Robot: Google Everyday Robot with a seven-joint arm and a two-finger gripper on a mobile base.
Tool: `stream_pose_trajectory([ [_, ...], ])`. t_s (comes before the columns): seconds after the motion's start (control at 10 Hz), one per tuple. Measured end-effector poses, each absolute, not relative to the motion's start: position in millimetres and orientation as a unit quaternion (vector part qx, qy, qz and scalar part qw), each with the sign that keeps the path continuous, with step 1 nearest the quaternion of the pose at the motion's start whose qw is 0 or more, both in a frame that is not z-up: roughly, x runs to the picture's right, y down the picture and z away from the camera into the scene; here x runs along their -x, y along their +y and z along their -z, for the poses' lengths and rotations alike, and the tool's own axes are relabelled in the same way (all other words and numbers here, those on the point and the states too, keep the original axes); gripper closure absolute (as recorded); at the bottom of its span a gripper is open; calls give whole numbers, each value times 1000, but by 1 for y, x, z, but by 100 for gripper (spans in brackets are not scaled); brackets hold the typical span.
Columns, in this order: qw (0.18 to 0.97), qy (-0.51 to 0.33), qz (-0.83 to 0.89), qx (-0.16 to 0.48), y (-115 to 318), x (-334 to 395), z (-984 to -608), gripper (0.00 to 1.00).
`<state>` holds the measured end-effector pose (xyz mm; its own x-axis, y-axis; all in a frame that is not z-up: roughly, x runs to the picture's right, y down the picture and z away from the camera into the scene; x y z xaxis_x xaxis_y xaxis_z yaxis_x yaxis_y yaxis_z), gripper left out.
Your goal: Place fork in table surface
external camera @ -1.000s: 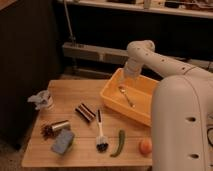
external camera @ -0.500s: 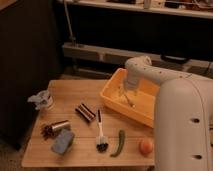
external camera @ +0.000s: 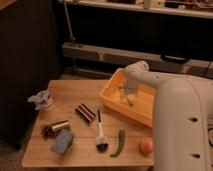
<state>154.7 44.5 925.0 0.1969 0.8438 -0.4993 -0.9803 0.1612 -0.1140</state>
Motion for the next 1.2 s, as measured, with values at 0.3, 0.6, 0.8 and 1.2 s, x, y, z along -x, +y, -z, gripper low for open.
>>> stream_pose_trajectory([
  [0.3,749,144,-609,218,36,-176,-937,35],
  [0.6,739,124,-615,244,28,-190,-944,35],
  [0.8,735,115,-618,254,21,-191,-948,35],
  [1.2,747,118,-601,259,19,-172,-954,35],
])
